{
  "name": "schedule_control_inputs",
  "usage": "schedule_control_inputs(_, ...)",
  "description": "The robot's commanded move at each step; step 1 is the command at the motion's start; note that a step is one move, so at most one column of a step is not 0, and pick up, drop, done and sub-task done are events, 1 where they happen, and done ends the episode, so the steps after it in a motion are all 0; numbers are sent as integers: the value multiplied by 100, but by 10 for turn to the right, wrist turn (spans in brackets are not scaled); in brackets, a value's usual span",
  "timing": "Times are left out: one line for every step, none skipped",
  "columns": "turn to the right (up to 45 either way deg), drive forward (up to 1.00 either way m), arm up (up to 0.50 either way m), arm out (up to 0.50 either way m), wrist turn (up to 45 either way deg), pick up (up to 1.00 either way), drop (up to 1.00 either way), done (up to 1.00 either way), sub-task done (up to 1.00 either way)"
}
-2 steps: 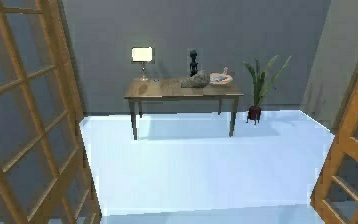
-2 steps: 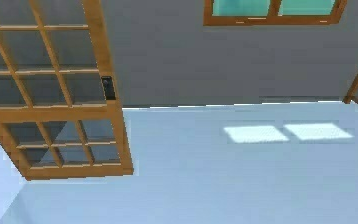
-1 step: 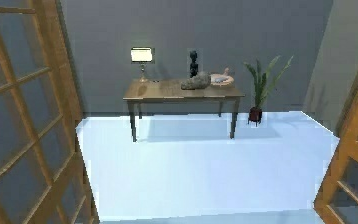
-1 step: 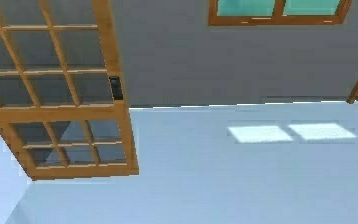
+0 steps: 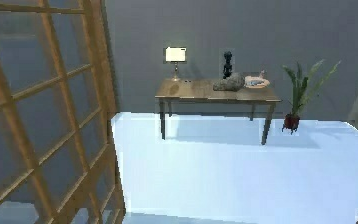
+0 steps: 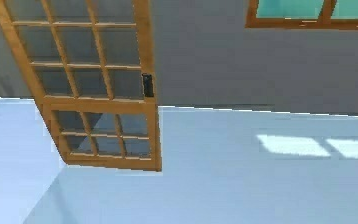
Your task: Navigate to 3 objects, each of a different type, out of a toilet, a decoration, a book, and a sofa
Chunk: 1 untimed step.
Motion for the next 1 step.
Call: schedule_control_inputs(0, 100, 0, 0, 0, 0, 0, 0, 0)
